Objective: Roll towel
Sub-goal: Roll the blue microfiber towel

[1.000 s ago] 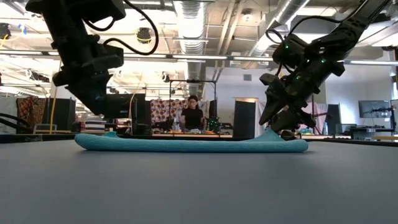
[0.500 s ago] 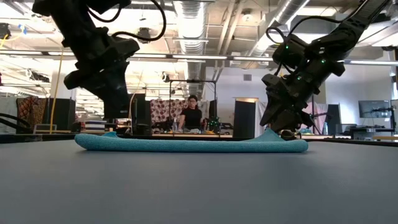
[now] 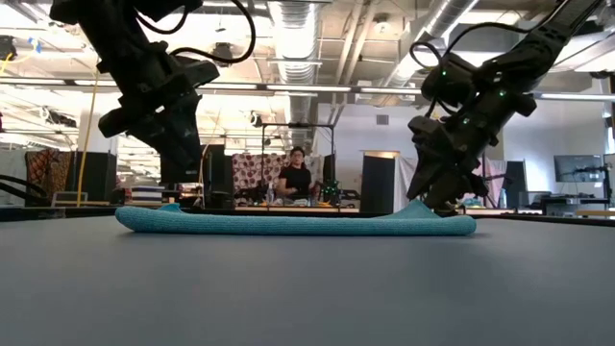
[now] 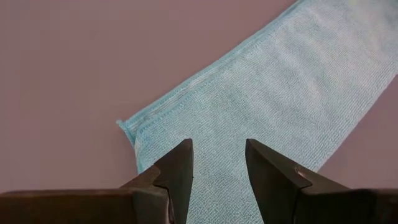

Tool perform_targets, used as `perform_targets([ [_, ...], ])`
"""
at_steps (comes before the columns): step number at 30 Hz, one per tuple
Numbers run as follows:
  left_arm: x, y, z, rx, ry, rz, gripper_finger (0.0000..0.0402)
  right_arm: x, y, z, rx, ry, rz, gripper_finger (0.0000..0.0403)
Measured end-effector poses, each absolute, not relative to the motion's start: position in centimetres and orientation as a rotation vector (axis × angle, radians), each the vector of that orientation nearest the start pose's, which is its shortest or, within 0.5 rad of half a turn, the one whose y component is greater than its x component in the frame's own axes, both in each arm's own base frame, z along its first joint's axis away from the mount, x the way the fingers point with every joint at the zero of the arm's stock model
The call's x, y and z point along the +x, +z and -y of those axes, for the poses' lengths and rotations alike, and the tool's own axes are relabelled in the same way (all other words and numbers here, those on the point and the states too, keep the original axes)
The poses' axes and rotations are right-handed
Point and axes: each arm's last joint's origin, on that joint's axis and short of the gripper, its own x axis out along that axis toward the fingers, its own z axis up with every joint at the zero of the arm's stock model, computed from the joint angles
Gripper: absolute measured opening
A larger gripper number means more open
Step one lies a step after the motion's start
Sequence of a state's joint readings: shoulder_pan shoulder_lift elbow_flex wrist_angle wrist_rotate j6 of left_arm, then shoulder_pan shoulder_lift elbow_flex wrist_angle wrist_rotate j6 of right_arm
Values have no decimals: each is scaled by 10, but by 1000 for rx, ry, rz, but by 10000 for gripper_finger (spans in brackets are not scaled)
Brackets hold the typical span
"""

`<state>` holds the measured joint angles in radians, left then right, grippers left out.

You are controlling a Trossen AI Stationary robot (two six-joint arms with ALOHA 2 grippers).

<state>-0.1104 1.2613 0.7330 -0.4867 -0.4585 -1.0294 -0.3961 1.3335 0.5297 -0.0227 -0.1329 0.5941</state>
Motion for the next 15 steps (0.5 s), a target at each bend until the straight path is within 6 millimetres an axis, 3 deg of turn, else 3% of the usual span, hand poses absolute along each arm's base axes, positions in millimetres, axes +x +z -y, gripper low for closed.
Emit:
perform_targets([
  [15,231,203,13,-664,761,-715,135,236,123,70,787,-463,-831,213],
])
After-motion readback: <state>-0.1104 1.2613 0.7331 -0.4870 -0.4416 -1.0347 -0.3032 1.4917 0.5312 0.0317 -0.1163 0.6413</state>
